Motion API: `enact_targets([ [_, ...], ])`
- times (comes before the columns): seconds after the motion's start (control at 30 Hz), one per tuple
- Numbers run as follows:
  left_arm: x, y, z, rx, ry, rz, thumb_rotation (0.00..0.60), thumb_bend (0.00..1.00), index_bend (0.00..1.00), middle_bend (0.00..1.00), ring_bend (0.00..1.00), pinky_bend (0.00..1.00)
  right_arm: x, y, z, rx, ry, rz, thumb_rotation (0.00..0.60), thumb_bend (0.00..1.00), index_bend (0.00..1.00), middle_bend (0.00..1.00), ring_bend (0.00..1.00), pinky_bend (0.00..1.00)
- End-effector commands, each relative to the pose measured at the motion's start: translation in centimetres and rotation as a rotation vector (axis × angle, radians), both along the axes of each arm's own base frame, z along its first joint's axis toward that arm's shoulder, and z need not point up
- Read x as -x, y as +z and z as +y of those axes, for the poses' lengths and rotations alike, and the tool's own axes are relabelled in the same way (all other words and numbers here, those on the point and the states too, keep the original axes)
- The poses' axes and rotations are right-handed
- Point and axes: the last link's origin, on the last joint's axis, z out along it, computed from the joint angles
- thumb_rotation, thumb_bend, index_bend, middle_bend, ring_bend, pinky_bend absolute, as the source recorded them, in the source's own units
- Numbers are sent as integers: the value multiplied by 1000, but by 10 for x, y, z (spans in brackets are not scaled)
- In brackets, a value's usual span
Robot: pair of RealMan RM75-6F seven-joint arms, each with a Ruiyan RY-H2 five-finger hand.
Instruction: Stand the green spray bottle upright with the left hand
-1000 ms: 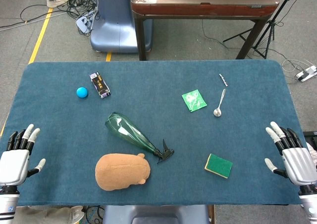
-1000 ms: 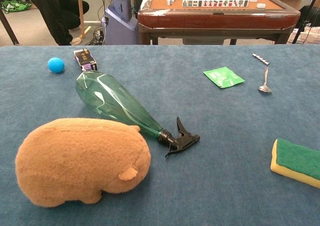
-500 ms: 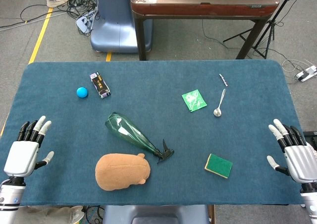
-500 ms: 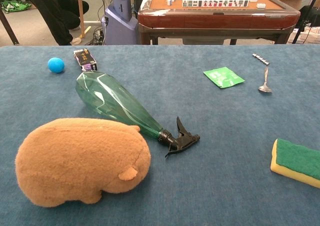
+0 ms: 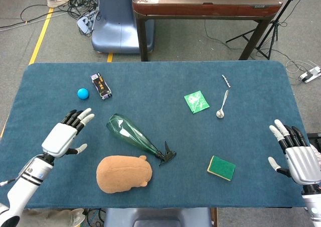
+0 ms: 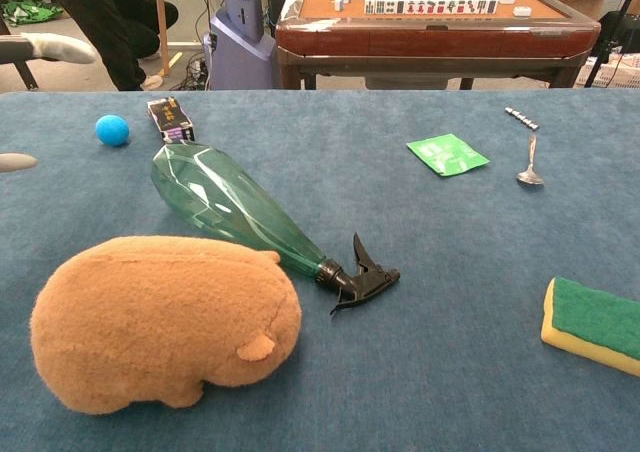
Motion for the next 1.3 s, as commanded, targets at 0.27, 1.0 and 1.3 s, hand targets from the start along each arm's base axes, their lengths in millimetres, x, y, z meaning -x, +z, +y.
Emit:
enact_targets([
  [0.27, -40, -35, 41, 135, -49, 37, 600, 279, 39, 0, 0, 0, -1, 0, 4, 3, -7, 2, 600, 293, 44, 0, 0, 0],
  [1.0, -85, -105, 45, 182, -215, 335, 600, 279, 67, 0, 0, 0, 4, 1, 7, -4, -28, -1, 600, 293, 44, 0, 0, 0],
  [1.3, -98, -131, 40, 149, -274, 451, 600, 279, 83, 0, 0, 0, 6, 2, 9, -1, -35, -1, 600, 294, 43, 0, 0, 0],
])
